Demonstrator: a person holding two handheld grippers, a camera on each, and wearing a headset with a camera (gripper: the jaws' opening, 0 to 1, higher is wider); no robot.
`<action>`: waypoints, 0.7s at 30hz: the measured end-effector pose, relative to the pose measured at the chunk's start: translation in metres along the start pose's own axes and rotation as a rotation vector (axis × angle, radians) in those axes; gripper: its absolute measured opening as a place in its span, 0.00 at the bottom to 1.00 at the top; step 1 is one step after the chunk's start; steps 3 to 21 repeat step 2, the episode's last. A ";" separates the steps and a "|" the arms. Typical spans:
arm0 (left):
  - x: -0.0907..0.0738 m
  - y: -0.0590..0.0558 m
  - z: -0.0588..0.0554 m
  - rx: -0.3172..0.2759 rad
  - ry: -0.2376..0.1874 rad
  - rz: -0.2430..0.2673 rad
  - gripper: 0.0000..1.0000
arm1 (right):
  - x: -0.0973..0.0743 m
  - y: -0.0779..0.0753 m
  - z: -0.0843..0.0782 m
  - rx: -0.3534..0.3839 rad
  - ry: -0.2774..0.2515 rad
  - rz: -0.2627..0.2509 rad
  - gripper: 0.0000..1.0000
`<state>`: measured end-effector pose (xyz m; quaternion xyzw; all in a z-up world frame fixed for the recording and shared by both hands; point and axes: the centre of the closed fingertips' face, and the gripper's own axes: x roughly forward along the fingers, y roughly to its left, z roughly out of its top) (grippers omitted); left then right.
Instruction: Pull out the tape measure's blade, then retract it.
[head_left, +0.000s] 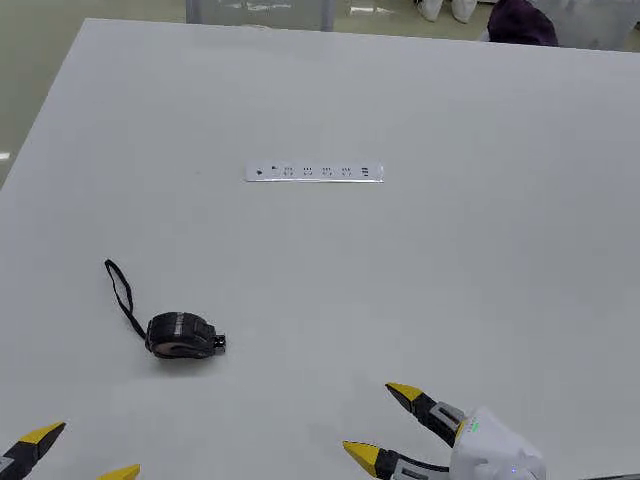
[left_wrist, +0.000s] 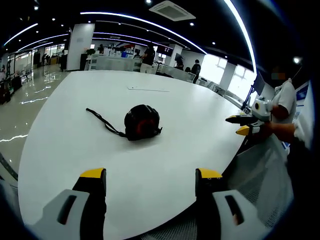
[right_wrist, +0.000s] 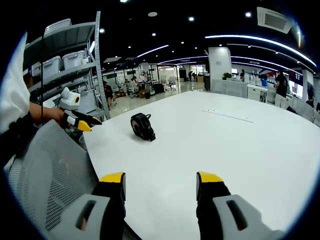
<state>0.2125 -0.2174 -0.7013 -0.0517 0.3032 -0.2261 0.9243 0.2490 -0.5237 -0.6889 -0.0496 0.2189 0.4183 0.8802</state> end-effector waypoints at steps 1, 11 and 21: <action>0.000 0.000 0.000 -0.001 -0.001 0.001 0.70 | 0.000 0.000 0.000 -0.001 0.000 0.002 0.57; 0.000 0.000 0.000 -0.004 -0.001 0.001 0.71 | 0.000 0.000 0.000 -0.004 0.001 0.002 0.57; 0.000 0.000 0.000 -0.004 -0.001 0.001 0.71 | 0.000 0.000 0.000 -0.004 0.001 0.002 0.57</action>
